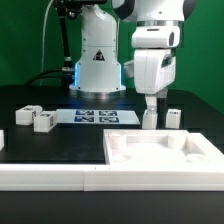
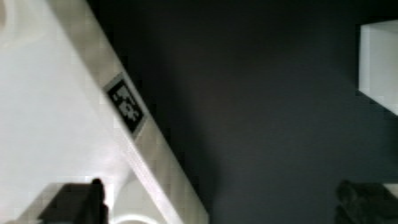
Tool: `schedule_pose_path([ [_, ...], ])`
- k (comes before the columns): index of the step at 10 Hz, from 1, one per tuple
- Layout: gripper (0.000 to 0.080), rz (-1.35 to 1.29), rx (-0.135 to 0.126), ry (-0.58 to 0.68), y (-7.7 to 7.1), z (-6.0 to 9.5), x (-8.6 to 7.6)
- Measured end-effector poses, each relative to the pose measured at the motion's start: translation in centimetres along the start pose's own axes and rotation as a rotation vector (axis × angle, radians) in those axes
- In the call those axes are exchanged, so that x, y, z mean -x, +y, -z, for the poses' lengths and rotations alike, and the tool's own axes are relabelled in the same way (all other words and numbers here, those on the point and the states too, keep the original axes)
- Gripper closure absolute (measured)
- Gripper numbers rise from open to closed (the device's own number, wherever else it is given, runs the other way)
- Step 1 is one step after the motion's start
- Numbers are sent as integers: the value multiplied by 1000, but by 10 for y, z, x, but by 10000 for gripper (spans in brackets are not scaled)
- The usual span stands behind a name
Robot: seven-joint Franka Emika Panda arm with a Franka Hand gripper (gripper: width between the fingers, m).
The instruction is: Assemble one leg
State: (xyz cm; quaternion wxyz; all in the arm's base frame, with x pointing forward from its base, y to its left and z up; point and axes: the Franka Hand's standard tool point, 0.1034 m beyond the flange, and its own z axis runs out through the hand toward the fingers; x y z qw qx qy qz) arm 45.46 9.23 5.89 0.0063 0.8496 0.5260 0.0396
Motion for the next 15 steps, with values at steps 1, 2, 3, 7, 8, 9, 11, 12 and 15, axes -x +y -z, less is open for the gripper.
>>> schedule_pose_path([
  [1,150,-154,12,19,-5,3,-1],
  [2,150,-275,11,29,-14,2,-1],
  [3,150,-362,0,26,-20,-1,-1],
  [7,150,-837,-36,50,-58,-25,-6],
  [8,150,-887,-40,48,-59,-25,-6],
  [9,150,-960,-43,47,-58,-26,-5],
  [11,150,-1178,-51,48,-63,-22,-8],
  [12,150,-1257,-57,44,-71,-20,-12],
  [15,150,-1451,-69,46,-82,-18,-19],
])
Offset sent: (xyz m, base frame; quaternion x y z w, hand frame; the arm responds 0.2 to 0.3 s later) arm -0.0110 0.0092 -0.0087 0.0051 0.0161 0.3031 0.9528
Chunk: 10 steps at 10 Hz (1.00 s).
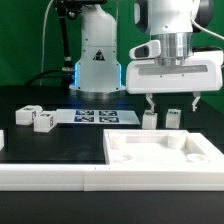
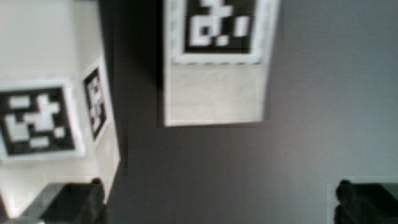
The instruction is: Assemble one leg
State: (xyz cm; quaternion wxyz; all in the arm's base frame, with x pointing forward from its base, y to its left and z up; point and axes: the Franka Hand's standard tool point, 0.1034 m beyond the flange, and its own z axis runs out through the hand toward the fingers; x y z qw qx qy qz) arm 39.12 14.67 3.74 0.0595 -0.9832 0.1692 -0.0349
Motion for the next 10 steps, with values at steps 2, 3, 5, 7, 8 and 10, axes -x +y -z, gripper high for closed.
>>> schedule_pose_path([
  [2,150,5,0,-2,0,0,-1],
  [3,150,9,6,-24,1,-1,0],
  [5,150,21,24,-102,-3,0,9],
  [7,150,47,41,-228,1,2,11],
  [8,150,54,51,-308,2,3,15],
  [10,150,44,61,-443,3,3,14],
])
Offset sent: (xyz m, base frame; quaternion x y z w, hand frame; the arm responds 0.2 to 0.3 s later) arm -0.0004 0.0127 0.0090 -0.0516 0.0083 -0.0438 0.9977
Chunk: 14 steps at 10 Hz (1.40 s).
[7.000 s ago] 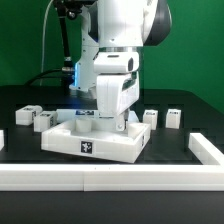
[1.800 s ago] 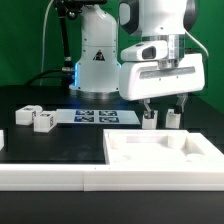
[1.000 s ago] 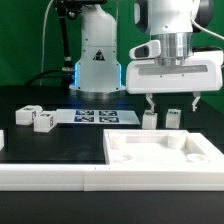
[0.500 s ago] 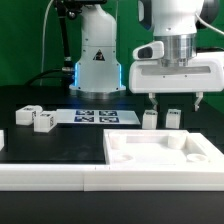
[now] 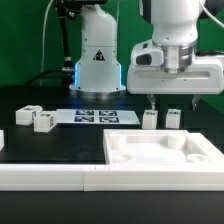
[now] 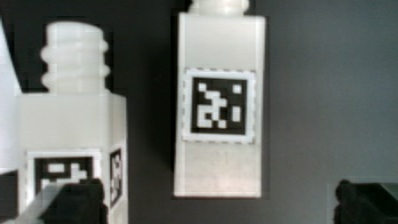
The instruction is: Assemble one leg
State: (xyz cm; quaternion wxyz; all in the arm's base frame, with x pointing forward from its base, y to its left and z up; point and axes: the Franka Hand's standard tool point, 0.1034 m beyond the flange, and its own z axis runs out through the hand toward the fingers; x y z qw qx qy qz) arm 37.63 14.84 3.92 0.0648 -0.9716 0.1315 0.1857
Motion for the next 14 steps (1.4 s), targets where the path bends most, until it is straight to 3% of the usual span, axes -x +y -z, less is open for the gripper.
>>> schedule_pose_path([
  [5,150,-6,15,-312,-2,-3,14],
  [8,150,-2,14,-467,0,-16,16],
  [14,150,17,19,-463,-12,-23,17],
])
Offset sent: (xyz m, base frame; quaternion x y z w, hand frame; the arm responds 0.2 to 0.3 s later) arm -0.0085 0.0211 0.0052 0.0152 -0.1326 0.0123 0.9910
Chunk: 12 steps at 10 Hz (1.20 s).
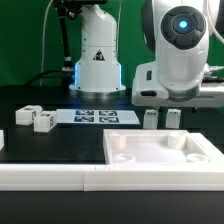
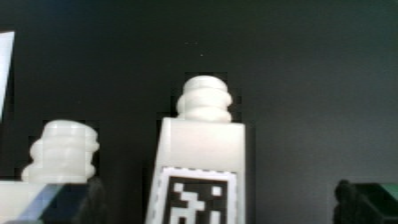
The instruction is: Assemble one leg
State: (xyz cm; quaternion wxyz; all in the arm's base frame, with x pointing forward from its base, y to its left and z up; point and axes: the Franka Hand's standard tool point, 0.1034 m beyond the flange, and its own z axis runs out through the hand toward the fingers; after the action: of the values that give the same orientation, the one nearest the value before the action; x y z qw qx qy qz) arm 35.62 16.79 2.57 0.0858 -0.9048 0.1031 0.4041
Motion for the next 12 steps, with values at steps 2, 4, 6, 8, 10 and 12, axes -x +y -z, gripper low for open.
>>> schedule_pose_path([
  [2,150,2,4,-2,-1,-1,1],
  [4,150,0,4,-5,-1,-2,1],
  [6,150,-3,5,-6,-1,-3,2],
  [8,150,-2,7,-5,-3,-3,2],
  [10,150,0,7,-5,-3,-3,2],
  [12,150,0,6,-4,-3,-2,1],
])
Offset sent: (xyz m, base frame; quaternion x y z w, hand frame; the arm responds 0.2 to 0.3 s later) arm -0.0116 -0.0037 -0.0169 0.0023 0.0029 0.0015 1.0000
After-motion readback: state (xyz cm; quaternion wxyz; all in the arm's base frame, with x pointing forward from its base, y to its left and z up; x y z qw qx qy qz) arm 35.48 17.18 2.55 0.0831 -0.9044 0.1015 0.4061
